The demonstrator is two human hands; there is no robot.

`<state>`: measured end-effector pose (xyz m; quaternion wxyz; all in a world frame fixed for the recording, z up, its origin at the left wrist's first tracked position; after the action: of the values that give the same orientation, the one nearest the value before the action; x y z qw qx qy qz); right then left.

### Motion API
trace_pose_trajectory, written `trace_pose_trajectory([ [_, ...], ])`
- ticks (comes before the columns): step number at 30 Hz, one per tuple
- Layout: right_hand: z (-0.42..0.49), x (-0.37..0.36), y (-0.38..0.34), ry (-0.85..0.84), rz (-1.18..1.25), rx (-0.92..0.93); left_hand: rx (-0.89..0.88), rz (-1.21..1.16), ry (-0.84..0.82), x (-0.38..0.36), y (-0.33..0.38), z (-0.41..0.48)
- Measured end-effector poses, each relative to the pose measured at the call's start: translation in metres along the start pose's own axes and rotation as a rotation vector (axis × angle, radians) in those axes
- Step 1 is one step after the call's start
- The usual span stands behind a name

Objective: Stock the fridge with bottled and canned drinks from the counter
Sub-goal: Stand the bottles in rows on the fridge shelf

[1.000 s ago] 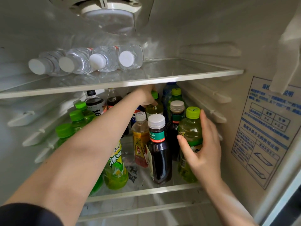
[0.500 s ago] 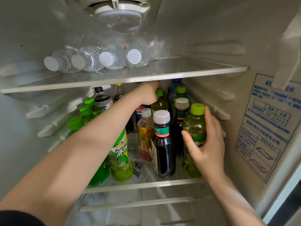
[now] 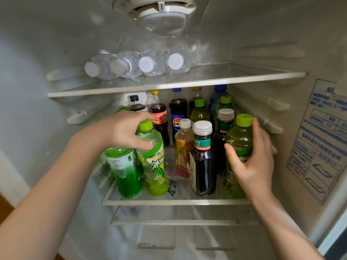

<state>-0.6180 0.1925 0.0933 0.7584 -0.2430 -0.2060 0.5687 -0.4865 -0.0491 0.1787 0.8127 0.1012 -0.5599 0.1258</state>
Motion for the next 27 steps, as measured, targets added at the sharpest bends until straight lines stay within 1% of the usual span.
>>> trace_pose_trajectory([
  [4, -0.001, 0.001, -0.001, -0.01, -0.009, -0.004, -0.022, -0.112, 0.134, 0.005, -0.004, -0.004],
  [7, -0.001, 0.002, -0.002, -0.015, -0.015, -0.005, 0.004, -0.153, 0.174, -0.005, -0.002, -0.003],
  [9, -0.001, 0.002, -0.003, -0.015, -0.017, -0.012, -0.019, -0.199, 0.192, -0.011, 0.001, -0.001],
  [13, -0.001, -0.001, -0.005, -0.005, -0.025, -0.036, -0.002, -0.516, 0.126, -0.015, 0.006, -0.001],
  [19, 0.0, -0.001, -0.005, -0.005, -0.046, -0.044, -0.032, -0.726, 0.119, -0.019, 0.026, 0.009],
  [23, 0.0, 0.0, -0.005, -0.013, -0.046, -0.047, -0.014, -0.775, 0.109, -0.029, 0.028, 0.011],
  [25, 0.0, 0.0, -0.006, -0.016, -0.043, -0.053, -0.006, -0.705, 0.121, -0.03, 0.024, 0.008],
  [27, 0.001, 0.001, -0.006, -0.019, -0.036, -0.055, 0.0, -0.611, 0.182, -0.023, 0.017, 0.0],
])
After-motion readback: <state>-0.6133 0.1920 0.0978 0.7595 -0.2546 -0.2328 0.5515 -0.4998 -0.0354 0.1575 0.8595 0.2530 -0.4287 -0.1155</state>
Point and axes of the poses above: each hand's wrist, its own z-axis towards the middle knuckle, its own x-axis out of the back of the hand, y = z × x, the point moved 8 cm from there along z, towards the middle knuckle, and after that the axes turned 15 degrees about y, right-handed, at the moved point
